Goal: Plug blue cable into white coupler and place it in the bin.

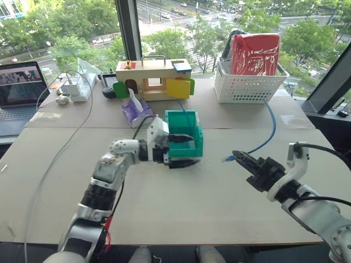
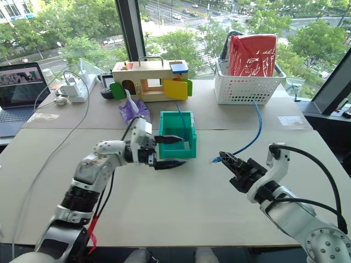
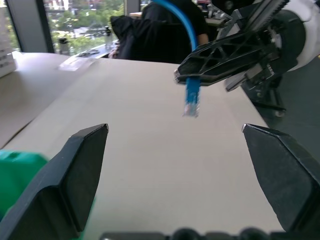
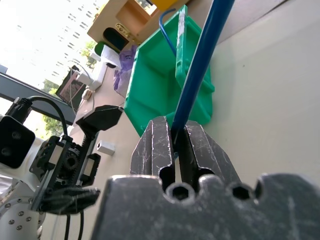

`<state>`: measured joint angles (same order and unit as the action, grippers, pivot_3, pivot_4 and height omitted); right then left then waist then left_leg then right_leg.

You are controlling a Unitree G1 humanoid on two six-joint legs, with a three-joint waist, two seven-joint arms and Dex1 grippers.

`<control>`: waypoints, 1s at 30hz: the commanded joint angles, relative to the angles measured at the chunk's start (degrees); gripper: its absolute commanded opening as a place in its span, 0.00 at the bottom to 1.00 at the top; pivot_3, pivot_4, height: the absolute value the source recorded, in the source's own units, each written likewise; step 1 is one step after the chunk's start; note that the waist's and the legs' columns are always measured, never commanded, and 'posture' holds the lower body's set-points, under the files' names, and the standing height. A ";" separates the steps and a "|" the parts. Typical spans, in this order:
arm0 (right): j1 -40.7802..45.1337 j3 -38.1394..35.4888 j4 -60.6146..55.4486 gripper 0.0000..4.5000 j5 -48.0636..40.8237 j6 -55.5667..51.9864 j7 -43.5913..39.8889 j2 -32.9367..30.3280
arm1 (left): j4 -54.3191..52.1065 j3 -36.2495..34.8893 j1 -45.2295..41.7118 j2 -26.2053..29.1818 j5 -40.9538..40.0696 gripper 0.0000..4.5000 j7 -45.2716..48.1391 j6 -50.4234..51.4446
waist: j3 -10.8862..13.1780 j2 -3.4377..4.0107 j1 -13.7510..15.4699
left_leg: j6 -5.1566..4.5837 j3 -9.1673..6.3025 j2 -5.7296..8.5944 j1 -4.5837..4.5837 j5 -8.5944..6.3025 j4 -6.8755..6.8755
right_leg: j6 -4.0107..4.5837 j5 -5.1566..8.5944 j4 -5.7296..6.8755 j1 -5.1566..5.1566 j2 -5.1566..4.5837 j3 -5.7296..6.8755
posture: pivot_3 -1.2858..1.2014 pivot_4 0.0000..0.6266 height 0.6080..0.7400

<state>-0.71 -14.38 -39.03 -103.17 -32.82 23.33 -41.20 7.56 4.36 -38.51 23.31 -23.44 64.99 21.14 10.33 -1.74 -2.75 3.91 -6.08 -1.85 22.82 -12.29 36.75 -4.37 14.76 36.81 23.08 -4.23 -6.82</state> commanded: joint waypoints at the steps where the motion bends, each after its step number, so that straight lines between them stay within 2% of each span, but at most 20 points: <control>1: 3.13 -1.75 0.18 0.00 -1.97 -0.11 -2.26 -1.97 | 8.14 -6.65 -2.71 3.72 0.94 0.99 -2.28 -5.74 | 0.00 0.00 0.12 | 0.00 0.00 0.00 0.00 0.00 0.00 | 0.01 -0.01 -0.01 0.00 0.00 0.00 | 0.52 0.24 1.00; 4: 6.28 -0.14 1.92 0.00 -2.03 -1.24 -3.48 -3.21 | 17.72 -11.50 -3.23 9.07 1.21 0.99 -1.06 -10.37 | 0.01 0.00 -0.01 | -0.01 0.00 -0.01 0.02 0.00 0.00 | 0.12 -0.07 -0.02 0.01 0.01 0.00 | 0.52 0.24 1.00; 7: 8.07 0.79 3.55 0.00 -2.11 -2.50 -5.03 -3.93 | 23.18 -13.25 -2.74 12.80 1.16 0.99 1.71 -12.79 | 0.02 0.01 -0.20 | -0.03 0.00 -0.02 0.04 -0.02 -0.04 | 0.14 -0.08 0.00 0.08 0.02 0.01 | 0.52 0.24 1.00; 14: 9.72 2.53 6.33 0.00 0.30 -4.44 -7.92 -3.08 | 33.80 -14.04 -2.54 17.46 4.28 0.99 4.48 -20.03 | 0.03 0.01 0.41 | -0.04 -0.03 0.01 0.12 -0.02 -0.05 | 0.15 -0.07 -0.04 0.07 -0.05 0.08 | 0.52 0.24 1.00; 20: 10.00 2.11 7.28 0.00 0.61 -4.65 -8.83 -2.35 | 40.99 -10.66 -2.06 16.36 9.26 0.99 6.15 -25.86 | 0.03 0.01 0.15 | -0.04 -0.03 -0.01 0.09 -0.02 -0.05 | 0.16 -0.08 0.02 0.08 -0.02 0.08 | 0.52 0.24 1.00; 30: 9.41 -2.45 7.49 0.00 -2.99 -5.05 -7.71 -5.94 | 54.02 -7.97 -4.97 13.80 15.58 0.99 4.40 -35.12 | 0.03 0.00 0.16 | -0.04 -0.04 -0.02 0.08 -0.02 -0.05 | 0.17 -0.08 0.07 0.08 -0.01 0.08 | 0.52 0.24 1.00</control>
<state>8.04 -14.61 -30.35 -104.76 -38.11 15.28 -46.51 59.98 -3.44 -42.19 37.03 -8.59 69.95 -11.69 10.37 -1.75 -2.60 3.87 -6.12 -1.86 22.90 -12.30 36.70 -4.20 14.67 36.89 23.16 -4.24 -6.74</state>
